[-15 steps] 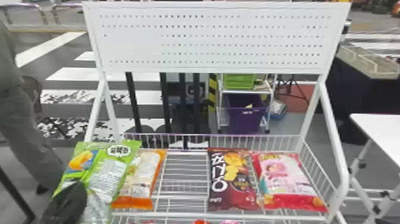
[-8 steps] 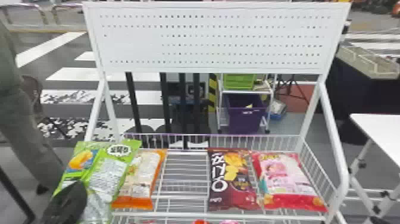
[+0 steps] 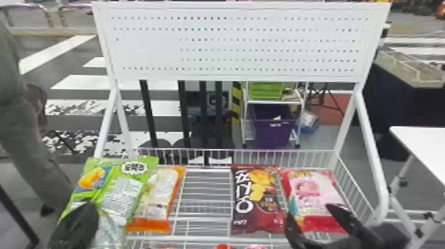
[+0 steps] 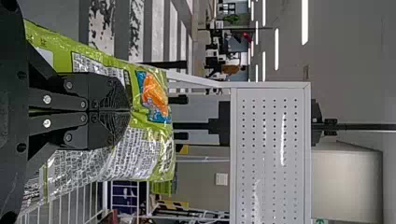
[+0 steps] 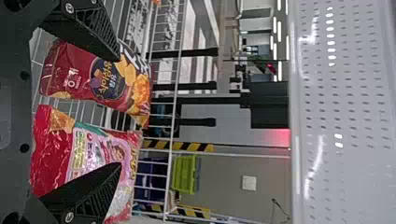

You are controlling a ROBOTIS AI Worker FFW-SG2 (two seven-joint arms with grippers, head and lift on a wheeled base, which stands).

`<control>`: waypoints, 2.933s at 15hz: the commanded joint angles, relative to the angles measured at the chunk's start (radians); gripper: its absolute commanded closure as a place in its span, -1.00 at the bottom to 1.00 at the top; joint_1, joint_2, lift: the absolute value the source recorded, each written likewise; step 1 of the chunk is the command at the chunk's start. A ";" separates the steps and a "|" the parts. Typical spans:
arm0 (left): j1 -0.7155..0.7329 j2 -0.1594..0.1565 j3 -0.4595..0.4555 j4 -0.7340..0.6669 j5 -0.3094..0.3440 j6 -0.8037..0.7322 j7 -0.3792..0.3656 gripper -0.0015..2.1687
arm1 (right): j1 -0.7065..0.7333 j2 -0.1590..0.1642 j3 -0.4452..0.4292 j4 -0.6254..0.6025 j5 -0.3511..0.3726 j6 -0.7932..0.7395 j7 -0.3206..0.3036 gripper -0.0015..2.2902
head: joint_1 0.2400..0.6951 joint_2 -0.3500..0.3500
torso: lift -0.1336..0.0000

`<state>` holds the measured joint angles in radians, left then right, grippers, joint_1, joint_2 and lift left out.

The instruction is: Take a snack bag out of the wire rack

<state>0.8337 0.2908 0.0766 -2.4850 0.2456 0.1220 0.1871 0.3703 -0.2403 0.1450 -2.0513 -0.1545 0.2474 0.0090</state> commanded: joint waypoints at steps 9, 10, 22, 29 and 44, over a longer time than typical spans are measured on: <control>-0.021 0.005 -0.015 0.017 -0.002 0.009 0.000 0.65 | -0.531 0.062 0.171 0.461 -0.142 0.261 0.003 -0.85 | 0.14 0.00 | 1.00; -0.022 0.005 -0.015 0.017 -0.002 0.015 0.000 0.65 | -0.557 0.070 0.186 0.496 -0.149 0.270 0.012 -0.81 | 0.14 0.00 | 1.00; -0.045 0.011 -0.018 0.037 0.001 0.018 0.002 0.65 | -0.591 0.082 0.203 0.497 -0.155 0.363 0.020 0.96 | 0.14 0.00 | 1.00; -0.045 0.010 -0.018 0.038 0.001 0.018 0.002 0.65 | -0.449 0.022 0.162 0.218 -0.155 0.359 -0.030 0.96 | 0.14 0.00 | 1.00; -0.061 0.024 -0.041 0.049 0.001 0.018 0.003 0.65 | 0.372 0.029 -0.202 -0.388 -0.057 -0.036 0.051 0.96 | 0.14 0.00 | 1.00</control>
<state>0.7714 0.3143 0.0352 -2.4359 0.2470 0.1405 0.1891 0.6813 -0.2404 -0.0380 -2.4123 -0.2310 0.2596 0.0487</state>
